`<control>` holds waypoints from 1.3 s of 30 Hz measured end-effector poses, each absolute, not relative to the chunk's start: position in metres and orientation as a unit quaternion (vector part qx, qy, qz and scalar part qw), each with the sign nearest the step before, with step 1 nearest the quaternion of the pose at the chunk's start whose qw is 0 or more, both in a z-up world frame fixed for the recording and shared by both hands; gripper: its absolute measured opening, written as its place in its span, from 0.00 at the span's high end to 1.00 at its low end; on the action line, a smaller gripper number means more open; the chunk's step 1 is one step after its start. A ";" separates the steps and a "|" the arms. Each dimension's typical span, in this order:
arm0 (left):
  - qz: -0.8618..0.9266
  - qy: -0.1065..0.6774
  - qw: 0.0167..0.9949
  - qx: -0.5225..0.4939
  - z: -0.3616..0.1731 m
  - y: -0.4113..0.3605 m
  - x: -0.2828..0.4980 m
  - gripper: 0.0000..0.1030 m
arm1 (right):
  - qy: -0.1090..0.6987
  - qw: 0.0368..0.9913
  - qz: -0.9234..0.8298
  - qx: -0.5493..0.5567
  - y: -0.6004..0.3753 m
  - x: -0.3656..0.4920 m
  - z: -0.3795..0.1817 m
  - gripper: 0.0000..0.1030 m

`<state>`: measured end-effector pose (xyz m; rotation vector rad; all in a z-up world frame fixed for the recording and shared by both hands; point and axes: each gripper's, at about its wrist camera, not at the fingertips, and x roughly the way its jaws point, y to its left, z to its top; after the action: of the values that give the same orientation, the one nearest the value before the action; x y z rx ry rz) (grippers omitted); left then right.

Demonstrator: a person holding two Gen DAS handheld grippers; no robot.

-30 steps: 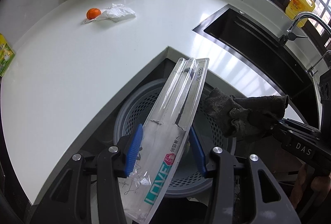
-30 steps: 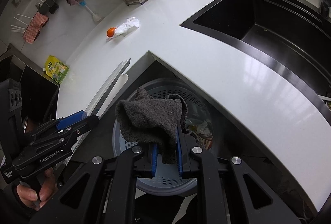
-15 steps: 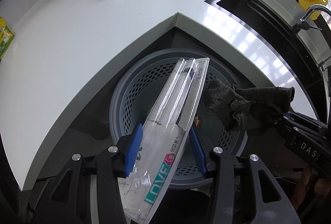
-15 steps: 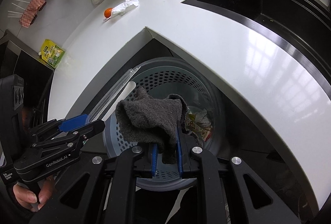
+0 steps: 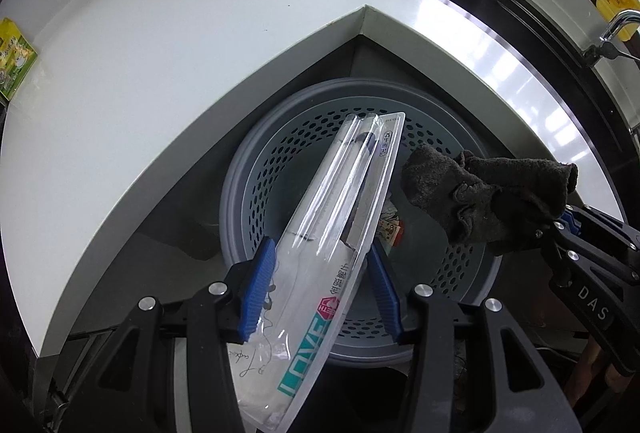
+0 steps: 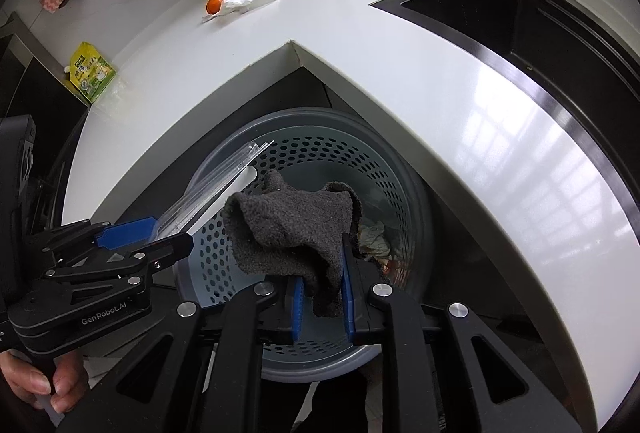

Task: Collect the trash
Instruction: 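Lift cloth and package and carry both over the grey bin, then open both tools over the bin to drop the package and cloth, then move both open tools back toward the orange and white tissue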

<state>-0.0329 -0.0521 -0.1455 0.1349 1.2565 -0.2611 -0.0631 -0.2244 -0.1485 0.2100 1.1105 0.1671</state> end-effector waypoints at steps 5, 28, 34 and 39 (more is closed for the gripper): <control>-0.117 0.584 0.801 0.061 -0.144 -0.053 -0.035 0.54 | 0.523 0.845 0.072 0.087 -0.224 -0.063 -0.150 0.85; -0.088 0.541 0.835 0.047 -0.109 -0.036 -0.036 0.21 | 0.468 0.880 0.023 0.076 -0.236 -0.066 -0.116 0.33; -0.083 0.523 0.848 0.041 -0.091 -0.028 -0.032 0.21 | 0.449 0.891 0.016 0.057 -0.235 -0.064 -0.101 0.28; -0.082 0.509 0.856 0.037 -0.076 -0.020 -0.024 0.18 | 0.430 0.901 0.011 0.046 -0.231 -0.060 -0.088 0.26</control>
<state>-0.0238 -0.0197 -0.0760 0.0772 1.0692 -0.1713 -0.0597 -0.2310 -0.0876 0.0955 0.8899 0.0224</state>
